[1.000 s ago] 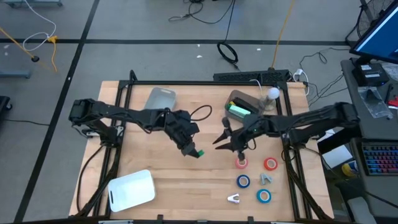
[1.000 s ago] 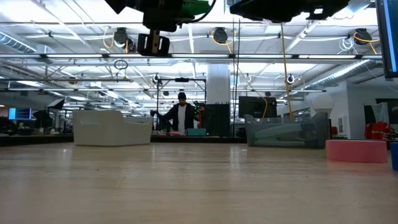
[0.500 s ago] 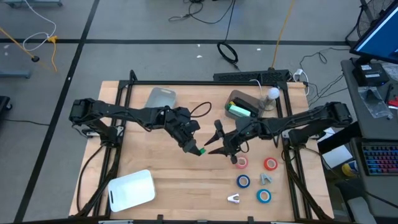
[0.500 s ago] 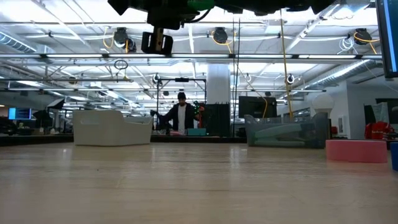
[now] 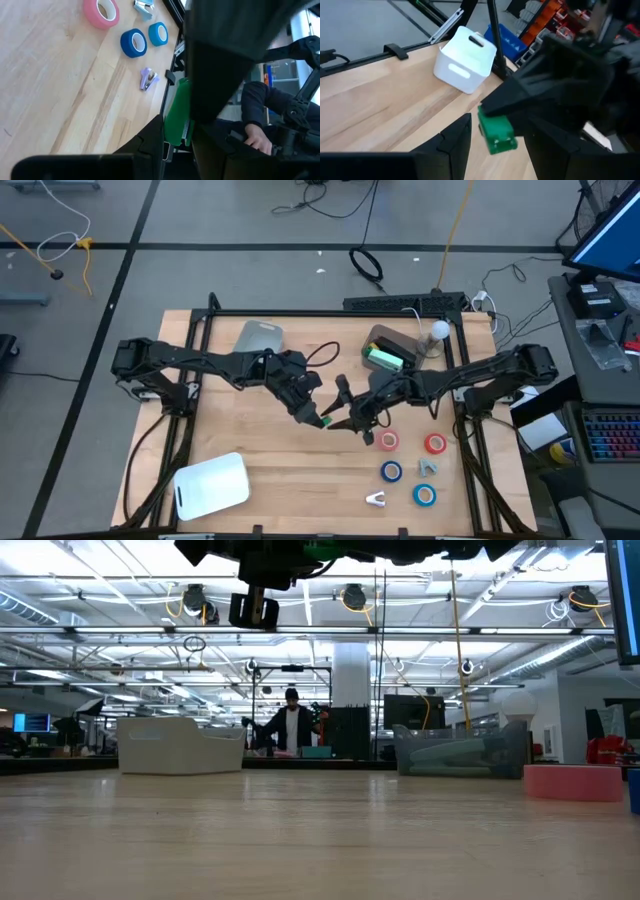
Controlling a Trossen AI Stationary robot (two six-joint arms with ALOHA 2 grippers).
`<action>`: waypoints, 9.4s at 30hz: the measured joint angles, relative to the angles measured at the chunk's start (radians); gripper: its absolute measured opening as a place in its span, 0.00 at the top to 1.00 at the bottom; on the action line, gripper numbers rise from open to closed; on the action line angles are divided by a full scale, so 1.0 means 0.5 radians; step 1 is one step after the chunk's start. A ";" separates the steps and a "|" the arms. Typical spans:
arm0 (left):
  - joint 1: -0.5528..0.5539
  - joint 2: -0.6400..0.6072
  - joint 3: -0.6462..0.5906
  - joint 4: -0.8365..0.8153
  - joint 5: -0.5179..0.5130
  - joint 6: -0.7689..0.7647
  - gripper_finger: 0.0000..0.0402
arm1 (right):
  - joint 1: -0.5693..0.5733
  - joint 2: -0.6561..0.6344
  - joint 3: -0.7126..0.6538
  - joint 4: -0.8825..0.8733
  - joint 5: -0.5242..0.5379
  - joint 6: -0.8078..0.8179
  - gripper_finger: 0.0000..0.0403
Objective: Pick and place Stapler, Stapler remover, tape
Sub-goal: Put the small green stapler into the black bin, then put the orange tape into the gray bin
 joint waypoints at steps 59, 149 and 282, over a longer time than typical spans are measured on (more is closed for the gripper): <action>0.049 0.000 0.000 -0.009 0.024 0.216 0.47 | -0.003 -0.005 0.002 -0.148 0.216 0.003 0.84; 0.198 -0.002 0.000 -0.721 -0.307 0.745 0.39 | -0.963 -0.432 -0.444 -2.112 0.996 0.248 0.79; -0.473 -0.732 -0.880 0.465 -1.297 0.662 0.39 | 0.578 -1.021 -1.023 -2.201 -0.160 3.658 0.94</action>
